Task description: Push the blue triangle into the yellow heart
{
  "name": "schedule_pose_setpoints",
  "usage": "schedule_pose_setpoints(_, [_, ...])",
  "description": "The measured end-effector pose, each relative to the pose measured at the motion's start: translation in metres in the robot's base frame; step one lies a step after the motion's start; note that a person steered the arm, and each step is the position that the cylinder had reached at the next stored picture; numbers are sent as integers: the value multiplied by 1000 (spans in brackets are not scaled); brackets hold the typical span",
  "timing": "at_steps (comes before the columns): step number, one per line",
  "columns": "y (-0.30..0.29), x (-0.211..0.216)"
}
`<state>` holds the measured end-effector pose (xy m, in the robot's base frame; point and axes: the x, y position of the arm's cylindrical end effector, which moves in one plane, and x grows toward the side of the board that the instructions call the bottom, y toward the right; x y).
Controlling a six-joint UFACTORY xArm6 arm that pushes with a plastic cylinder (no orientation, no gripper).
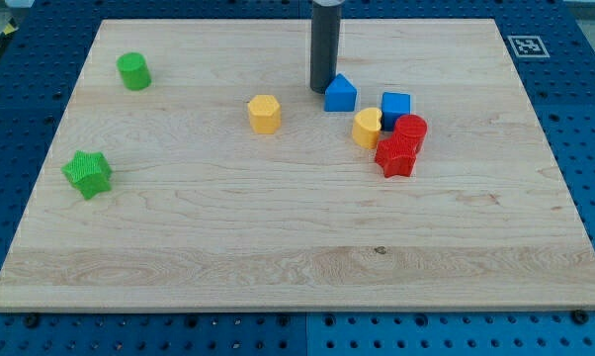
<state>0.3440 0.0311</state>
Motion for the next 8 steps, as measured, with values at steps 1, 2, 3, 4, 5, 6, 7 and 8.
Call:
schedule_pose_setpoints(1, [0, 17])
schedule_pose_setpoints(2, [0, 17])
schedule_pose_setpoints(3, [3, -6])
schedule_pose_setpoints(4, [5, -9])
schedule_pose_setpoints(5, [7, -9])
schedule_pose_setpoints(6, [25, -1])
schedule_pose_setpoints(7, [26, -1])
schedule_pose_setpoints(8, [26, 8])
